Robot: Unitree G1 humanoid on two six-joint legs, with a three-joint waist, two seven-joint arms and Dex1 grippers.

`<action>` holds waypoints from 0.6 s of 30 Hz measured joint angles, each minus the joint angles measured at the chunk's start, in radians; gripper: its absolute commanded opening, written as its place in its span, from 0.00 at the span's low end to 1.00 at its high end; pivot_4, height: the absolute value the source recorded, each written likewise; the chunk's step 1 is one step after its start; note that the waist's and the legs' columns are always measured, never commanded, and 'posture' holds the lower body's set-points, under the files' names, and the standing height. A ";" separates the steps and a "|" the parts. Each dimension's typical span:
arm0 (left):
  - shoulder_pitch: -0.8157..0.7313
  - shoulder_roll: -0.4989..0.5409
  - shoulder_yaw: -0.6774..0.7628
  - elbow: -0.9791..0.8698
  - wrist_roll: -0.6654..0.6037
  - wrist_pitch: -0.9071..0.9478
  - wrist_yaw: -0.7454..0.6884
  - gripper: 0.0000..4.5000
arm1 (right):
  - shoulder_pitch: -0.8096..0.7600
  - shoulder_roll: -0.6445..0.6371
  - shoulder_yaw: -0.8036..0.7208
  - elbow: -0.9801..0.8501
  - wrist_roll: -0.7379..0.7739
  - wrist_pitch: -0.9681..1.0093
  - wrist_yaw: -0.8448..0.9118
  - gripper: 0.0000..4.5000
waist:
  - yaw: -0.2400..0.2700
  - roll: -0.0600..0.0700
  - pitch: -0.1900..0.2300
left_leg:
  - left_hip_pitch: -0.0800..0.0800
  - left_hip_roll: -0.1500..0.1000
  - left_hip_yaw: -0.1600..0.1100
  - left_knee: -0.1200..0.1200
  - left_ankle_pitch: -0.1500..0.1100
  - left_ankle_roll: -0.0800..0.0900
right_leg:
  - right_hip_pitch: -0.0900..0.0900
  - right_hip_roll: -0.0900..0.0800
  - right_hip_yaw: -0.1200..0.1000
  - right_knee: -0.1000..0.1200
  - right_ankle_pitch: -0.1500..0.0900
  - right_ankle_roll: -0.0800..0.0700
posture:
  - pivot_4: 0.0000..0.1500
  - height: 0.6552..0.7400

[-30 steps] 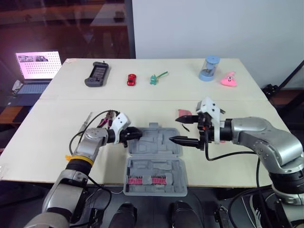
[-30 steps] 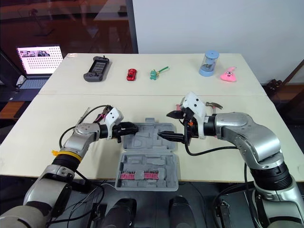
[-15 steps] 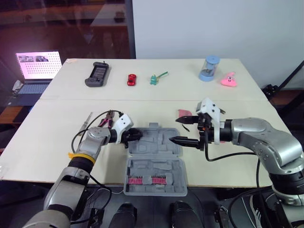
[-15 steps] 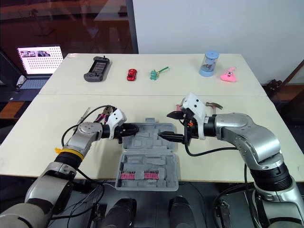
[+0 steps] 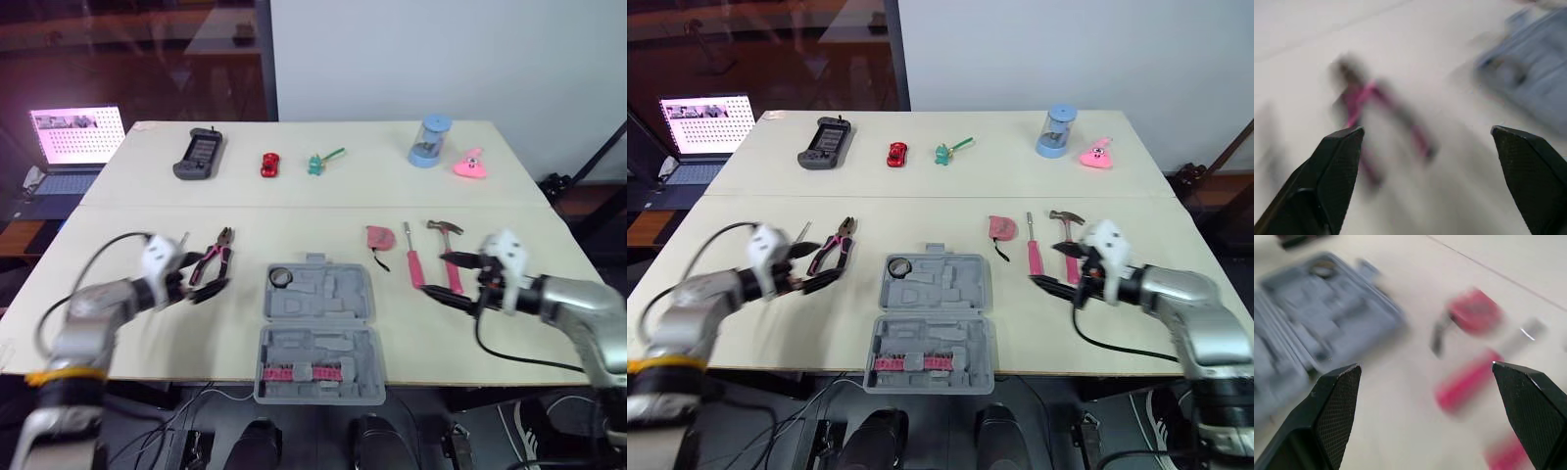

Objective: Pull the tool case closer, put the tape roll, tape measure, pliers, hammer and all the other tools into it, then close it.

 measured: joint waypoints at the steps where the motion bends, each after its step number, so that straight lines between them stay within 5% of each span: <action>1: 0.039 0.007 0.037 -0.009 -0.008 -0.001 0.008 0.99 | 0.030 0.000 -0.022 0.003 0.007 -0.004 0.011 1.00 | 0.002 0.000 0.000 | 0.001 0.000 0.000 0.000 0.000 0.000 | 0.001 0.000 0.000 0.000 0.000 0.000 | 1.00 0.41; 8: 0.255 0.042 0.259 0.024 -0.044 -0.046 0.065 0.99 | 0.156 0.025 -0.149 0.081 0.061 -0.018 0.038 1.00 | 0.003 0.000 0.000 | 0.002 0.000 0.001 0.001 0.000 0.000 | 0.003 0.000 0.001 -0.001 0.000 0.000 | 1.00 0.41; 18: 0.259 0.041 0.280 0.054 -0.067 -0.065 0.082 0.99 | 0.134 0.043 -0.152 0.092 0.062 0.003 0.027 1.00 | 0.003 0.001 0.000 | 0.002 0.001 0.003 0.000 0.000 0.001 | 0.003 0.000 0.002 -0.001 0.000 0.000 | 1.00 0.41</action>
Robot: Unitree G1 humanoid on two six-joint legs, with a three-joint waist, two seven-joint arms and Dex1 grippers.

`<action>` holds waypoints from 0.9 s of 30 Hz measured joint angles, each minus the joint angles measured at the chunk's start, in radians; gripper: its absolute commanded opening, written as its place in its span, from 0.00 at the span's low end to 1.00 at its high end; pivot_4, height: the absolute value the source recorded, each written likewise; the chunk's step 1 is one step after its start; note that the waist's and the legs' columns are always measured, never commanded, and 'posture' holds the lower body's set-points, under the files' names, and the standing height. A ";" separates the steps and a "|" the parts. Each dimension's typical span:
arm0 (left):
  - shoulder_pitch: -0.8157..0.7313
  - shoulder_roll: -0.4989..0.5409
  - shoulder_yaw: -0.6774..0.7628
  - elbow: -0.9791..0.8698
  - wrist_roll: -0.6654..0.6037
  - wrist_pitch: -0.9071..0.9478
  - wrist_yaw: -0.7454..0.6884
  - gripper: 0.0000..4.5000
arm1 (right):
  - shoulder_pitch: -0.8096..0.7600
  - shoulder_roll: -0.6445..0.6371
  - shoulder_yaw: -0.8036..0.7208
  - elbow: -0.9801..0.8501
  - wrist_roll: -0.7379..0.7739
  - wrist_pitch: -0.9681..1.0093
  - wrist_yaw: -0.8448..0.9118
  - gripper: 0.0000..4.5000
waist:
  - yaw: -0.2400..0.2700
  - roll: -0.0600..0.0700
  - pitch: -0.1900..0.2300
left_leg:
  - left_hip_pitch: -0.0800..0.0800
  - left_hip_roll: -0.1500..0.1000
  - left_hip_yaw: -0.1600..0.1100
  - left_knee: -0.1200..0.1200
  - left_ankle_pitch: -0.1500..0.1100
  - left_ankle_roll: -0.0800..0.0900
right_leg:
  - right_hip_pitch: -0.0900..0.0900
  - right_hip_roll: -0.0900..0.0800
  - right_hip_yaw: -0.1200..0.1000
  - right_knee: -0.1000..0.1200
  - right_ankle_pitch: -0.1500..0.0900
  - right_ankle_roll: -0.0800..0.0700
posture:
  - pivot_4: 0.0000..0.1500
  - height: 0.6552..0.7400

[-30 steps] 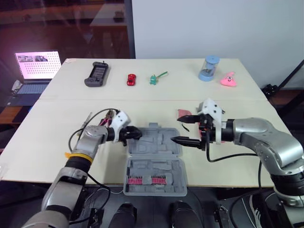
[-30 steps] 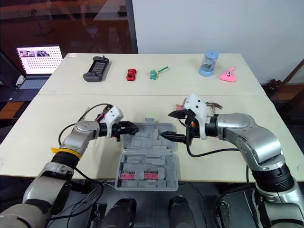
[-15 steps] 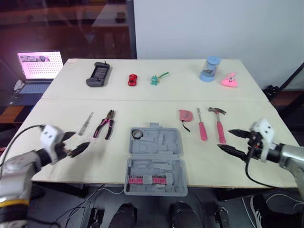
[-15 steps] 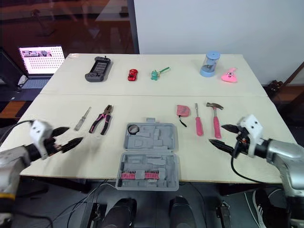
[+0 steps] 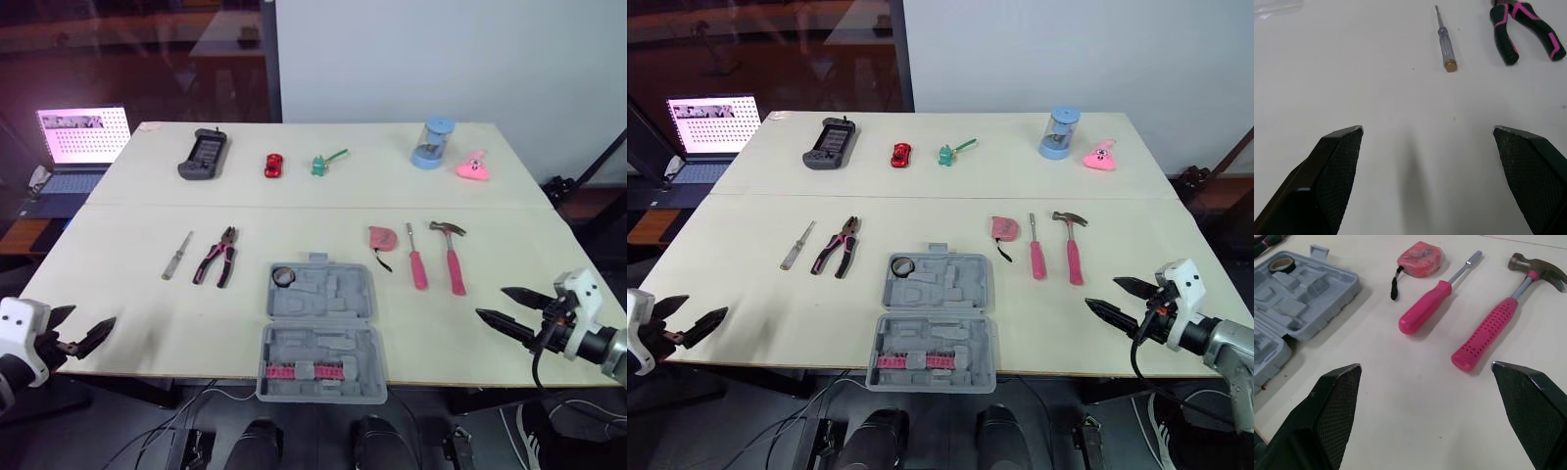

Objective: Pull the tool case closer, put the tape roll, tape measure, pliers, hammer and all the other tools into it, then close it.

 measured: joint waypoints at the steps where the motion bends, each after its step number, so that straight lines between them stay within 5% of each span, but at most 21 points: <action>1: -0.006 0.001 0.000 0.001 -0.002 -0.001 -0.003 0.99 | -0.001 0.000 0.005 -0.014 0.002 0.006 -0.001 1.00 | 0.000 0.000 0.000 | 0.000 0.000 0.000 0.000 0.000 0.000 | 0.000 0.000 0.000 0.000 0.000 0.000 | 1.00 0.41; 15: -0.287 0.084 -0.262 -0.161 -0.107 0.162 -0.245 0.99 | -0.051 -0.012 0.071 -0.438 0.117 0.243 -0.101 1.00 | 0.000 0.000 0.000 | 0.000 0.000 0.001 0.000 0.000 0.000 | 0.000 0.000 0.000 0.000 0.000 0.000 | 1.00 0.41; 27: -0.590 0.023 -0.531 -0.121 -0.040 0.172 -0.319 0.99 | -0.080 0.092 0.210 -0.744 0.169 0.436 -0.421 1.00 | -0.003 0.000 0.000 | -0.001 0.000 0.001 0.000 0.000 0.000 | -0.001 0.000 0.001 0.000 0.000 0.000 | 1.00 0.41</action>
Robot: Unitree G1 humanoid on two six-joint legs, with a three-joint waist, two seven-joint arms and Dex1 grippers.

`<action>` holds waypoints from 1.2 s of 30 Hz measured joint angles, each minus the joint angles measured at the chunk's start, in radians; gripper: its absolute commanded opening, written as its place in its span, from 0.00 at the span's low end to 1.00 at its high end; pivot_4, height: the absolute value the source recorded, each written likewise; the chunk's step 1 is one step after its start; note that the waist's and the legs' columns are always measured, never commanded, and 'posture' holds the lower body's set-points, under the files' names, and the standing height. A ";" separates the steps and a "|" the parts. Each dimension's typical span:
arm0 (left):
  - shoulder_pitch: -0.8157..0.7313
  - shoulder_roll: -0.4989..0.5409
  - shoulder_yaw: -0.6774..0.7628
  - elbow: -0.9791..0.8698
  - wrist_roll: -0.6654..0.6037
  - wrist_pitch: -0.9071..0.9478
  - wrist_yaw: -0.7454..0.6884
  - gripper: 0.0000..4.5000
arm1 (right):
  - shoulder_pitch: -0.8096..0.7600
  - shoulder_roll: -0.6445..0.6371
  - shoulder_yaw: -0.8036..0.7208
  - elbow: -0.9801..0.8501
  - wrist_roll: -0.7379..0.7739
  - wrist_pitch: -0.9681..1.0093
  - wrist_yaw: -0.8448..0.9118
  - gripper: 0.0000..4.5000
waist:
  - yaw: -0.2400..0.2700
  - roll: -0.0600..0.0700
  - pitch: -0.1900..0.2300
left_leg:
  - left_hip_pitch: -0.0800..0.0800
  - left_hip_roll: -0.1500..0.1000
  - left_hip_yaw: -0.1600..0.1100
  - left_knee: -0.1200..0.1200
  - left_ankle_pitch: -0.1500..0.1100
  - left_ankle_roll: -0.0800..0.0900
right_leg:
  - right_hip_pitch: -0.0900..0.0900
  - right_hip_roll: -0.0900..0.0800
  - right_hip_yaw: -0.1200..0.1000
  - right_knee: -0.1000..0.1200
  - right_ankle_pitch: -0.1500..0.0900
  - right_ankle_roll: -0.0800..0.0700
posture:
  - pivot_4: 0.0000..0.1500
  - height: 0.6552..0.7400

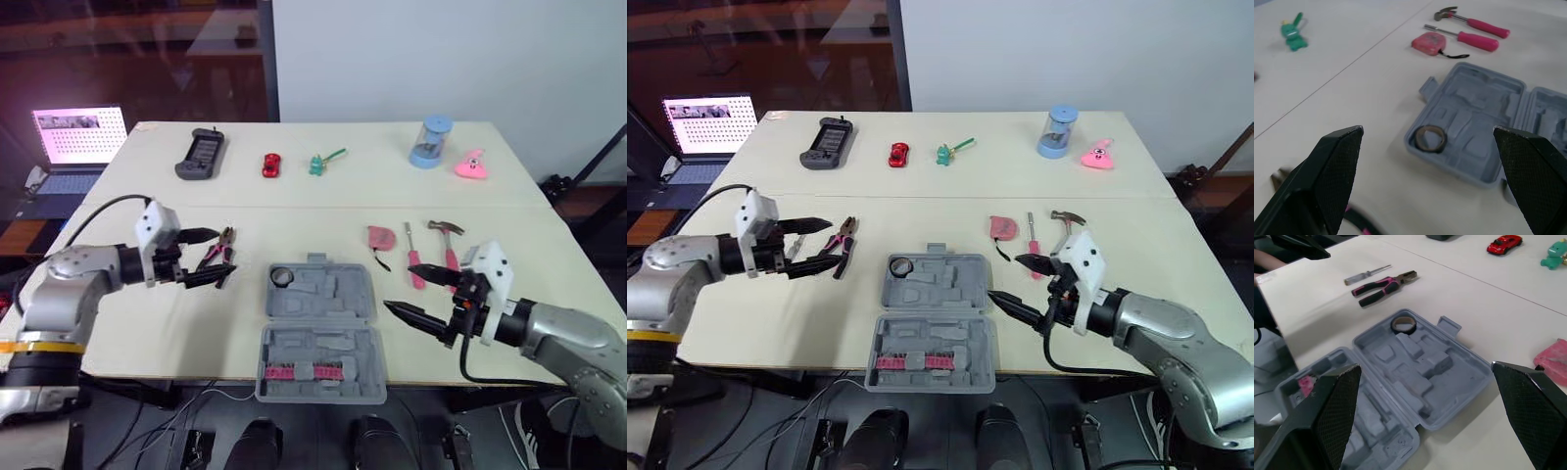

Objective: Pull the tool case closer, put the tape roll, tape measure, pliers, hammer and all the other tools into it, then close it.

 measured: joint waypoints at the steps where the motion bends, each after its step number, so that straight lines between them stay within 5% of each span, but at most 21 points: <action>1: -0.012 -0.013 -0.014 -0.001 0.001 0.003 0.000 0.99 | -0.005 0.006 0.025 0.000 -0.031 0.001 -0.035 1.00 | 0.000 0.000 0.000 | 0.000 0.000 0.000 0.000 0.000 0.000 | 0.000 0.000 0.000 0.000 0.000 0.000 | 1.00 0.41; 7: -0.026 -0.044 -0.061 -0.096 -0.016 0.025 -0.032 0.99 | -0.076 0.089 0.103 0.084 -0.098 0.059 -0.168 1.00 | -0.003 0.000 0.000 | 0.000 0.000 0.000 0.000 0.000 0.000 | -0.001 0.000 0.000 0.000 0.000 0.000 | 1.00 0.41; 19: 0.076 -0.040 -0.073 -0.335 -0.026 0.136 0.059 0.99 | -0.396 0.214 0.250 0.603 -0.318 -0.071 -0.216 1.00 | -0.009 0.000 0.000 | 0.000 0.000 0.001 0.000 0.000 0.000 | -0.002 0.001 0.002 0.001 0.000 0.000 | 1.00 0.41; 24: 0.124 -0.026 -0.041 -0.390 -0.043 0.165 0.106 1.00 | -0.478 0.265 0.281 0.790 -0.383 -0.152 -0.192 0.60 | -0.018 0.000 0.000 | -0.001 0.000 0.001 0.000 0.000 0.000 | -0.002 0.001 0.002 0.001 0.000 0.000 | 1.00 0.41; 36: 0.197 0.017 -0.006 -0.468 -0.058 0.199 0.163 1.00 | -0.601 0.371 0.296 1.130 -0.489 -0.320 -0.152 0.60 | -0.028 0.000 0.000 | 0.000 0.000 0.002 -0.001 0.000 0.000 | -0.004 0.001 0.004 0.002 0.000 0.000 | 1.00 0.41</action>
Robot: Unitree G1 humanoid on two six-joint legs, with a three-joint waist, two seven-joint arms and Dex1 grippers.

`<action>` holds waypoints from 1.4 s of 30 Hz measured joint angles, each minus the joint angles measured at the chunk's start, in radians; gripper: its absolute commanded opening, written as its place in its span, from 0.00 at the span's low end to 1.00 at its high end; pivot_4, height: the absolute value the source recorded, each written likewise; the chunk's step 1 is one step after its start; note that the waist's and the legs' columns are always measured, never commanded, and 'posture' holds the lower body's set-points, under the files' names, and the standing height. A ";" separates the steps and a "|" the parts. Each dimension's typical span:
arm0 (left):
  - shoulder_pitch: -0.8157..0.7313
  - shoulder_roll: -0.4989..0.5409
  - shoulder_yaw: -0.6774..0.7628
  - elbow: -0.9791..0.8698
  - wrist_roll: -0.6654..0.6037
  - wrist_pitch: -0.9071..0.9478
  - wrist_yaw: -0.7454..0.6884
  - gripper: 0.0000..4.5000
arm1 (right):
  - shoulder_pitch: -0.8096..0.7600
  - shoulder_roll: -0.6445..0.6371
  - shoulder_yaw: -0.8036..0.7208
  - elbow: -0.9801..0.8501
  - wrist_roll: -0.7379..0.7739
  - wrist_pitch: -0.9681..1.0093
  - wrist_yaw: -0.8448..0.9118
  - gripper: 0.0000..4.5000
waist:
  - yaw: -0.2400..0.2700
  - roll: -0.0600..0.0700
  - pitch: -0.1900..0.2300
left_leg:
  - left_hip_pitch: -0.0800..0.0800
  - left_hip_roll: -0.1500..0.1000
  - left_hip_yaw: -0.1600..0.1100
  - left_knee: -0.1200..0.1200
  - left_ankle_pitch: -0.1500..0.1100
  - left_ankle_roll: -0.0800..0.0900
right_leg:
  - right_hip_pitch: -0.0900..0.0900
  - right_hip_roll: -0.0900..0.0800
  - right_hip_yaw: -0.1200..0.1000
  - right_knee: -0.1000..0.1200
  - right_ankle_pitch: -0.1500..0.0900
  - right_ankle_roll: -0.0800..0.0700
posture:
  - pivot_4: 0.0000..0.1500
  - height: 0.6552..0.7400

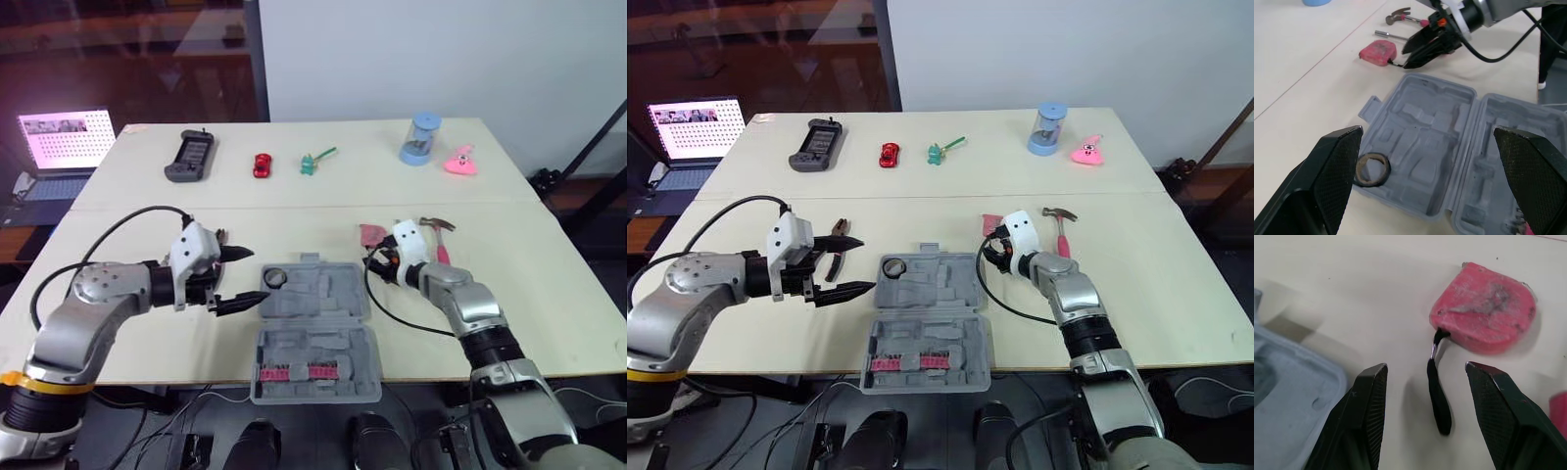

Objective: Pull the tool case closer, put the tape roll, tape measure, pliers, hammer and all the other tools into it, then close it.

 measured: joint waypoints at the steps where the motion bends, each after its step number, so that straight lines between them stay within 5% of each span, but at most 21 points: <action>1: 0.004 0.000 0.001 -0.004 -0.001 0.001 0.003 1.00 | -0.008 0.004 0.000 0.023 -0.008 -0.013 0.005 0.60 | 0.000 0.000 0.000 | 0.000 0.000 0.000 0.000 0.000 0.000 | 0.000 0.000 0.000 0.000 0.000 0.000 | 1.00 0.41; 15: 0.029 0.019 0.008 -0.027 -0.042 0.030 0.024 1.00 | -0.098 0.083 -0.043 0.257 -0.048 -0.152 -0.021 0.60 | -0.001 0.000 0.000 | 0.001 0.000 0.002 0.000 0.000 0.000 | -0.001 0.000 0.003 0.001 0.000 0.000 | 1.00 0.41; 18: 0.027 0.019 0.016 -0.032 -0.050 0.030 0.033 1.00 | -0.114 0.096 -0.066 0.300 -0.049 -0.177 -0.038 0.40 | -0.001 0.000 0.000 | 0.001 0.000 0.002 0.000 0.000 0.000 | 0.000 0.000 0.003 0.001 0.000 0.000 | 1.00 0.41; 22: 0.028 0.019 0.019 -0.032 -0.050 0.029 0.034 1.00 | -0.120 0.095 -0.090 0.322 -0.055 -0.188 -0.051 0.01 | -0.002 0.000 0.000 | 0.001 0.000 0.003 0.000 0.000 0.000 | -0.001 0.000 0.003 0.001 0.000 0.000 | 1.00 0.41; 31: 0.028 0.016 0.011 -0.032 -0.049 0.027 0.042 1.00 | -0.065 0.069 -0.094 0.217 -0.054 -0.118 -0.021 0.01 | 0.002 0.000 0.000 | 0.001 0.000 0.003 0.000 0.000 0.000 | -0.001 0.000 0.004 0.001 0.000 0.000 | 1.00 0.41; 42: 0.010 -0.017 -0.031 0.019 -0.026 -0.009 0.034 1.00 | 0.195 -0.039 -0.103 -0.254 -0.002 0.166 0.040 0.01 | 0.004 0.000 0.000 | 0.001 0.000 0.003 0.000 0.000 0.000 | -0.001 0.000 0.004 0.001 0.000 0.000 | 1.00 0.41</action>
